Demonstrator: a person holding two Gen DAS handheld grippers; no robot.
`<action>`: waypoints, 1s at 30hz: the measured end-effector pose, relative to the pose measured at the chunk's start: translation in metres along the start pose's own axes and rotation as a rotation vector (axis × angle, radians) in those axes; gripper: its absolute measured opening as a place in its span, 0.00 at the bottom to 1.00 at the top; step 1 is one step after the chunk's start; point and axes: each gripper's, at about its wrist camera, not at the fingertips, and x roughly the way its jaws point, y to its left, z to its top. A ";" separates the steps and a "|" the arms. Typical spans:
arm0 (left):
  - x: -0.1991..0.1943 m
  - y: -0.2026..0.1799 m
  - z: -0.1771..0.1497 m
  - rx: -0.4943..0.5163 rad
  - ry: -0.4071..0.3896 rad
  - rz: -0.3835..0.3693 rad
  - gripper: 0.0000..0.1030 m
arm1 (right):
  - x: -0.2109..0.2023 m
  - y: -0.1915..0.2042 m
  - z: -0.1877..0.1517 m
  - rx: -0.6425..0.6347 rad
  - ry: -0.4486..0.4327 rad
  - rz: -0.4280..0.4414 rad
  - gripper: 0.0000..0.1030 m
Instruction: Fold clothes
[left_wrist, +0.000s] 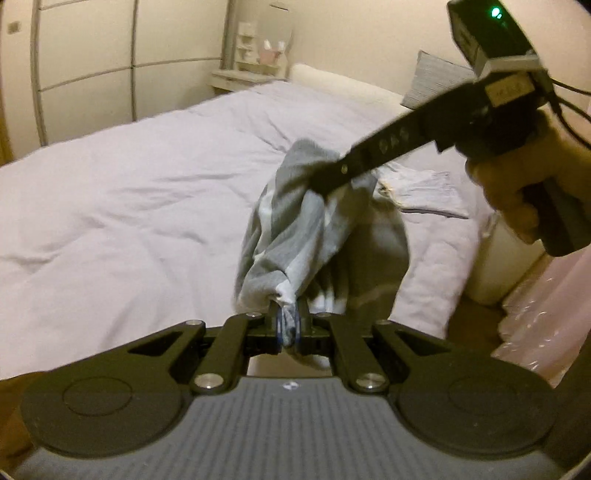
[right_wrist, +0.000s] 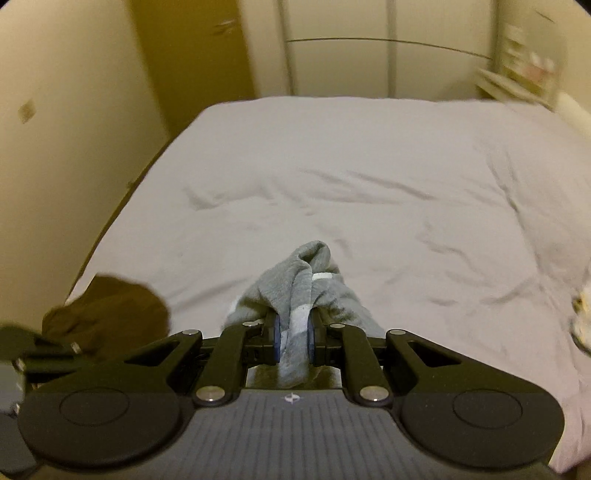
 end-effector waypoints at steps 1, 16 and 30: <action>0.013 -0.006 0.005 -0.018 0.020 0.003 0.09 | 0.002 -0.015 0.002 0.031 0.000 0.013 0.23; 0.179 -0.047 -0.012 -0.218 0.346 0.273 0.46 | 0.088 -0.179 -0.049 -0.070 0.213 0.014 0.46; 0.317 -0.068 0.031 0.158 0.400 0.212 0.33 | 0.190 -0.233 -0.123 0.337 0.324 0.040 0.65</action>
